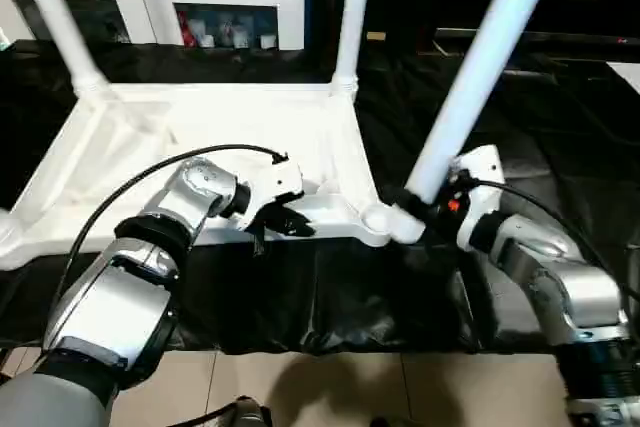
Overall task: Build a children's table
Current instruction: Pick table leg, then insert table leg to table base
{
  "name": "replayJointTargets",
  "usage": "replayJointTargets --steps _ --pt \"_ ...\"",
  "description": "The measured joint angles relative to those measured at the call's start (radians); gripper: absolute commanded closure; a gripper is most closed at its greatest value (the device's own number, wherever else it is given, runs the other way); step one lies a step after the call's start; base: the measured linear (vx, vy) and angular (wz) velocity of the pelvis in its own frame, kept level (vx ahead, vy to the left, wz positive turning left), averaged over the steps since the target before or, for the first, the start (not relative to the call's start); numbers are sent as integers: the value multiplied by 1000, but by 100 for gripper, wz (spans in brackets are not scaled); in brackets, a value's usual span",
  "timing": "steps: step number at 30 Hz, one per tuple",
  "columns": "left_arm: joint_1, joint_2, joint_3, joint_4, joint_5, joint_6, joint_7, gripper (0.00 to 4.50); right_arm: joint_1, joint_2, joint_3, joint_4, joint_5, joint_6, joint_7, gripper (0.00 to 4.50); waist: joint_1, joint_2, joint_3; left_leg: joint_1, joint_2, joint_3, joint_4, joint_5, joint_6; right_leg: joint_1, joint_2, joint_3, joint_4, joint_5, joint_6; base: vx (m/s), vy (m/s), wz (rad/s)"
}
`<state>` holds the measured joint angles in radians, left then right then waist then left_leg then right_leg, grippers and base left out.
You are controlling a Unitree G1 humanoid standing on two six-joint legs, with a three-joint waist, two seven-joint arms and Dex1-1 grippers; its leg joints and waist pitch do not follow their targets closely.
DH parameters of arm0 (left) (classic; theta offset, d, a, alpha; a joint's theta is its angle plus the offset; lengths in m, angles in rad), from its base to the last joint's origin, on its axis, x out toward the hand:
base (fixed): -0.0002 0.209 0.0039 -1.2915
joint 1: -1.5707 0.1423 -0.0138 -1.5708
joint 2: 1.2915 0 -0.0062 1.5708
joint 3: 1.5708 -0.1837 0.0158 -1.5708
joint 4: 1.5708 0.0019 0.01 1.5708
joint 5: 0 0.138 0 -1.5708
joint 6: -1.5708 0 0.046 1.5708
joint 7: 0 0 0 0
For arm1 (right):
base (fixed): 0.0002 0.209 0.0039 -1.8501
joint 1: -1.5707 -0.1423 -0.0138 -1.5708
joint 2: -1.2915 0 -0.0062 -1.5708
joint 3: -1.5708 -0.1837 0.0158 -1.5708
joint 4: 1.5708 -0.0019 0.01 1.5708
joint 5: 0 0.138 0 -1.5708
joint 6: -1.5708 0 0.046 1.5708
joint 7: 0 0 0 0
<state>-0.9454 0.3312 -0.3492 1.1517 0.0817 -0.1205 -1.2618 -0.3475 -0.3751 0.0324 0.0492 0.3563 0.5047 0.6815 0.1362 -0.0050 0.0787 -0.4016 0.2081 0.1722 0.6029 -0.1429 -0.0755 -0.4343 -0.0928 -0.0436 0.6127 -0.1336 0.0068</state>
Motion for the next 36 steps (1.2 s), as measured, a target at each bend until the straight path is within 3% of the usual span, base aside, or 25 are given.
replayJointTargets --steps 7,15,29,36 --pt "120 -37 24 -209 -35 93 25 450 -37 1 15 13 -1 32 3 261 6 2 -1 0 -1 1 0 0 0 0 -2 1 0 0 0 0 0 0" --pt "241 -45 25 -443 -22 211 111 450 -43 -2 21 66 -30 5 9 261 2 4 -4 1 -1 0 0 0 0 1 -2 1 0 -3 5 0 0 0" --pt "325 -11 26 -614 -21 319 118 450 -85 27 20 198 -36 -71 42 262 -32 -6 -15 1 -1 0 0 0 0 0 -1 0 -2 -3 5 0 0 0" --pt "328 -12 26 -623 -21 336 119 450 -89 31 14 225 -31 -90 60 262 -35 -8 -17 0 -1 0 0 0 0 1 -1 0 -2 -3 5 0 0 0"
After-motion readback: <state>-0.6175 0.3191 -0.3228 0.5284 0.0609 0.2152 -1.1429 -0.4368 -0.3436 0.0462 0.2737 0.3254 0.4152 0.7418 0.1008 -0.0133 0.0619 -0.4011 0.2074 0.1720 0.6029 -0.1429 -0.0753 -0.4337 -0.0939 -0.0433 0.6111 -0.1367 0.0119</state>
